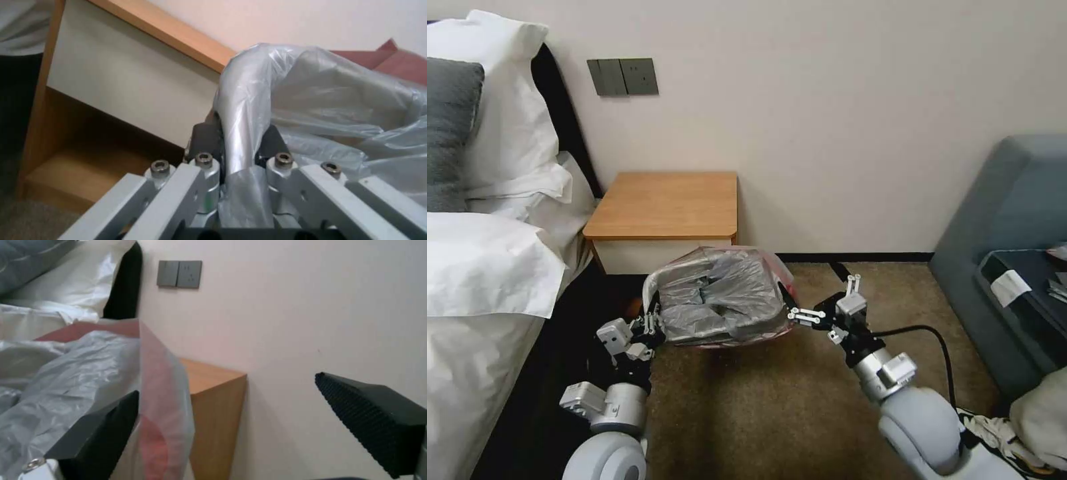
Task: Pick up the garbage bag from the table and place it over the trash can.
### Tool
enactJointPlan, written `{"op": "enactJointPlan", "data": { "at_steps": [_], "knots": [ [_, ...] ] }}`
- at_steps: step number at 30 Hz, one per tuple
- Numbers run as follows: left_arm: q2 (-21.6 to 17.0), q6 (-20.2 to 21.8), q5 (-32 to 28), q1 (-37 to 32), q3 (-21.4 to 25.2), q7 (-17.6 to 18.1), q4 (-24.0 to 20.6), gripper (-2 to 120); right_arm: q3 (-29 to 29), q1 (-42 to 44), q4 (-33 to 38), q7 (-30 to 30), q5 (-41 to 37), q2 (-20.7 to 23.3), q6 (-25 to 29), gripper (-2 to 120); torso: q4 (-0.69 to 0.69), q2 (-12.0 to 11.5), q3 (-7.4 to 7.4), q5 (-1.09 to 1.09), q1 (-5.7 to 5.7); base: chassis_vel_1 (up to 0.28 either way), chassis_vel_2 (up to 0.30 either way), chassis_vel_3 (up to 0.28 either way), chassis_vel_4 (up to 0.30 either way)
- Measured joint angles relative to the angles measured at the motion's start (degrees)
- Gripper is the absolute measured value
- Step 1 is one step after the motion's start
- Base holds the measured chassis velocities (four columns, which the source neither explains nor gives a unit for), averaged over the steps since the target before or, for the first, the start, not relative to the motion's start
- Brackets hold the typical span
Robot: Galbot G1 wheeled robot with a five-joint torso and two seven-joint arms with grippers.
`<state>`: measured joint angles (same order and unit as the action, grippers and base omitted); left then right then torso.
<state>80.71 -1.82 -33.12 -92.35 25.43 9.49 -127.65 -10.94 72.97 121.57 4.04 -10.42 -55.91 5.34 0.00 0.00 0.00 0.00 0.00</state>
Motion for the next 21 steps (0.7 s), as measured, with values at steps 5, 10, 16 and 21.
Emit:
{"op": "enactJointPlan", "data": {
  "at_steps": [5,10,16,21],
  "knots": [
    [0.23,-0.11,0.42,-0.05,-0.17,-0.1,0.14,7,0.77,-2.15,-0.45,-0.06,-0.7,0.06,-0.74,100,0.0,0.0,0.0,0.0,0.0,0.0,0.0,0.0,0.0],
    [0.21,-0.13,0.46,0.13,-0.27,-0.11,0.33,7,0.91,-2.72,-0.76,-0.21,-0.97,-0.16,-1.06,100,0.0,0.0,0.0,0.0,0.0,0.0,0.0,0.0,0.0],
    [0.25,-0.33,0.46,0.21,-0.57,-0.22,0.53,7,0.85,-2.71,-0.99,-0.13,-3.92,-0.69,-1.34,86,-0.01,0.0,0.0,0.0,0.0,0.0,0.0,0.0,0.0],
    [0.1,-0.51,0.46,0.2,-0.63,-0.27,0.81,7,0.88,-3.69,-1.59,0.07,-4.54,-1.17,-1.69,82,0.0,0.0,0.0,0.0,0.0,0.0,0.0,0.0,0.0]
  ]
}}
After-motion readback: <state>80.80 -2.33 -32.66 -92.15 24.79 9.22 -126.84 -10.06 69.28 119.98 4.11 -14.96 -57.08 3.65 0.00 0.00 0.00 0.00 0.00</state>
